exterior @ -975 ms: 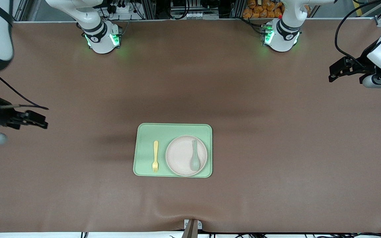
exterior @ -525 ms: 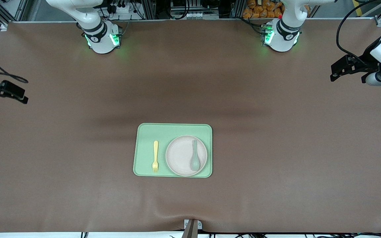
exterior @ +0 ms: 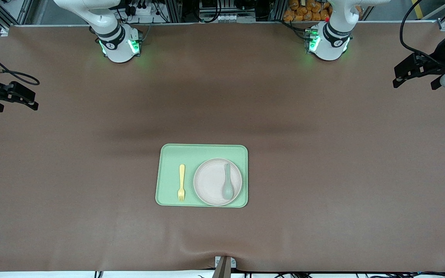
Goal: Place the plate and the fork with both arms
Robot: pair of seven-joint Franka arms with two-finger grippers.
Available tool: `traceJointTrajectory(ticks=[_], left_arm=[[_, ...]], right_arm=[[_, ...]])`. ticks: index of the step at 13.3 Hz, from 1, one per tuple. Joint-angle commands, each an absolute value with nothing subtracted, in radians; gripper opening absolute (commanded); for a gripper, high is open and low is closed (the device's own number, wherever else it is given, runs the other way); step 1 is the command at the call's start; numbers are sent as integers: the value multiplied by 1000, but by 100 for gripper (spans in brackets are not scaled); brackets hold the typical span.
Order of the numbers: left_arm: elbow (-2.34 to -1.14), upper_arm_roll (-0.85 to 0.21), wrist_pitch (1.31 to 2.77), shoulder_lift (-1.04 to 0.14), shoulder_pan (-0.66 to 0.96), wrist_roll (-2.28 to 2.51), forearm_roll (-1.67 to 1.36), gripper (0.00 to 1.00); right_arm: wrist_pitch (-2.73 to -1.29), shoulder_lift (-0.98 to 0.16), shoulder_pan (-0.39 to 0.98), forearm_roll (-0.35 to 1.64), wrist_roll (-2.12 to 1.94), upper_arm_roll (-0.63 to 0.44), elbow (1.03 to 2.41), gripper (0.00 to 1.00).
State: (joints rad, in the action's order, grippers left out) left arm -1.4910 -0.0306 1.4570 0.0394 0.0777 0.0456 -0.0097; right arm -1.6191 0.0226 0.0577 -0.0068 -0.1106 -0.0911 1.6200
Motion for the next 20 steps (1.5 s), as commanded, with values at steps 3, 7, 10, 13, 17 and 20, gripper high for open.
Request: traceJointTrajectory(ticks=[3,7,10,13,17,20], left_arm=[[-1483,-15,1440,44,43,49,15,100],[-1486,-24,1433,44,40,48,15,100],[-1486,-26,1433,44,40,41,14,100],[-1483,-31,1418,46,38,37,6,100],[-1482,-32,1404,61,52,37,6,100],[-1482,-52,1393,67,48,38,11,100]], right_arm=[[-1618,-5,28,-17,-133,-91,1580,100],[-1615,-6,-61,-14,-100,-27,1569,100],[-1621,-3,-118,-18,-98,61,1569,100],[-1621,-3,-120,-18,-100,58,1569,100],[-1623,2,-77,-18,-86,25,1572,100],[-1626,2,-71,-17,-86,15,1572,100]])
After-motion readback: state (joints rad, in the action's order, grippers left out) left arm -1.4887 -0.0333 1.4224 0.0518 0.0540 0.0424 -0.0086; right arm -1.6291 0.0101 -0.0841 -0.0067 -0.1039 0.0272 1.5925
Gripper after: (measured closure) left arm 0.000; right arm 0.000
